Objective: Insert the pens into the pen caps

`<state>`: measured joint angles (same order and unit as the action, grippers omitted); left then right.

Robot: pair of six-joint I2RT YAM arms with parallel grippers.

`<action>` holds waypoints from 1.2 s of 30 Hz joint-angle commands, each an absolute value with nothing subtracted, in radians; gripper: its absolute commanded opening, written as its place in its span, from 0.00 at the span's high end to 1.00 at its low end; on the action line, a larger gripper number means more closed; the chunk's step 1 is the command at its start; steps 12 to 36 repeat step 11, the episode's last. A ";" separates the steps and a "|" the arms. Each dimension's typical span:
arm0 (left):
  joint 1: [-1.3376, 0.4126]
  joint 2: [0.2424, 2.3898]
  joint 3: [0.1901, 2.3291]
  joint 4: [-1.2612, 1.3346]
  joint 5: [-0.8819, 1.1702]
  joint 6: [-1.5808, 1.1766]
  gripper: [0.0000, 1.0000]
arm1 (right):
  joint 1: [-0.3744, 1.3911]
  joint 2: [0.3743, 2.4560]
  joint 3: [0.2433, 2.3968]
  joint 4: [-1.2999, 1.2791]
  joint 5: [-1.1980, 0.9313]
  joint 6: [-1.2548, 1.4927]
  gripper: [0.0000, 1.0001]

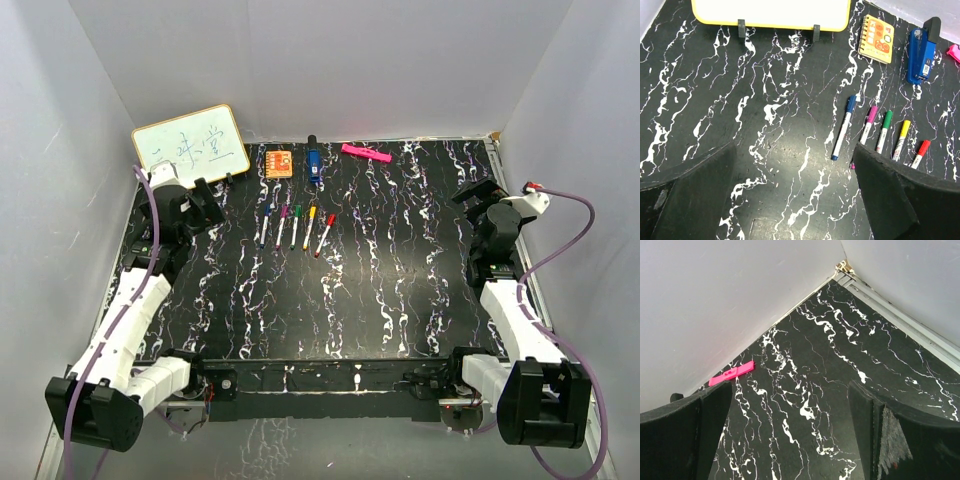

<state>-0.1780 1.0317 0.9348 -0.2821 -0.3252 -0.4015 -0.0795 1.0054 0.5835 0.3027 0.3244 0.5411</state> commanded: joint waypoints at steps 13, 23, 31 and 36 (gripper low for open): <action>-0.173 1.014 0.981 -0.331 -0.403 -0.420 0.02 | -0.082 1.015 0.632 0.328 0.323 0.551 0.02; -0.173 1.014 0.981 -0.331 -0.403 -0.420 0.02 | -0.082 1.015 0.632 0.328 0.323 0.551 0.02; -0.173 1.014 0.981 -0.331 -0.403 -0.420 0.02 | -0.082 1.015 0.632 0.328 0.323 0.551 0.02; -0.173 1.014 0.981 -0.331 -0.403 -0.420 0.02 | -0.082 1.015 0.632 0.328 0.323 0.551 0.02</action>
